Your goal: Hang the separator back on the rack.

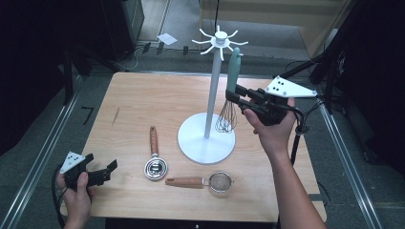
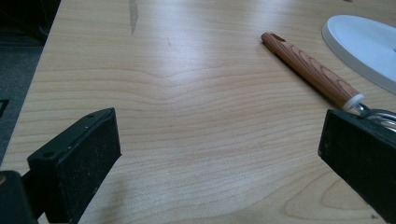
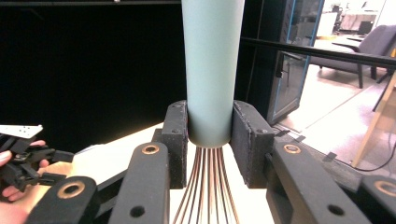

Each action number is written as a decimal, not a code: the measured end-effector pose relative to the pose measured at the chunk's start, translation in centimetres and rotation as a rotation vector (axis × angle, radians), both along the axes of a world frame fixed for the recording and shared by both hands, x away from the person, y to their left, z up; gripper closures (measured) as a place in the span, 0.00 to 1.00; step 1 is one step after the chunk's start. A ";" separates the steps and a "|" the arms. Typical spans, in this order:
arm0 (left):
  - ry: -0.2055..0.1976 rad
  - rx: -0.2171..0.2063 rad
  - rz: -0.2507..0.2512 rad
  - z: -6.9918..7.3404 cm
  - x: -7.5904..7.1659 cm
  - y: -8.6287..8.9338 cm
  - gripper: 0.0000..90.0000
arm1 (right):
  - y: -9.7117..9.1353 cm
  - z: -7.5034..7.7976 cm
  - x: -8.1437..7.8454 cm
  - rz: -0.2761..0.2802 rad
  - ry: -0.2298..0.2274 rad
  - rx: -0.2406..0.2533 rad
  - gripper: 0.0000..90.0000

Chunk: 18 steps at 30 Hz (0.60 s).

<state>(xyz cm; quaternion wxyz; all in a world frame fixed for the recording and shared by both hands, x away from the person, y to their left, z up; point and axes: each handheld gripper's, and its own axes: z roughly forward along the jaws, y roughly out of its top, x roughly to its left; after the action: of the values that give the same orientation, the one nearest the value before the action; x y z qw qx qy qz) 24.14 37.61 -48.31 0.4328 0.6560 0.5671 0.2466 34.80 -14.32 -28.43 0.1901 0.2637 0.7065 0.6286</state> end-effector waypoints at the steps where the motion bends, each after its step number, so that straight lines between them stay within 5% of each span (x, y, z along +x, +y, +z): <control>1: 0.000 -0.001 0.001 0.0 0.0 0.0 0.00 | 0.1 0.0 -0.1 -0.010 -0.015 -0.008 0.78; 18: 0.002 0.003 -0.001 0.0 0.0 0.0 0.00 | -0.5 0.4 -0.5 -0.034 -0.053 0.030 0.72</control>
<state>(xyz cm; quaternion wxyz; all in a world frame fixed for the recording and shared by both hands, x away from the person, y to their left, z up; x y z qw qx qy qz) 24.14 37.60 -48.30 0.4316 0.6572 0.5666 0.2466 34.30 -14.81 -28.02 0.2153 0.2619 0.6871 0.6426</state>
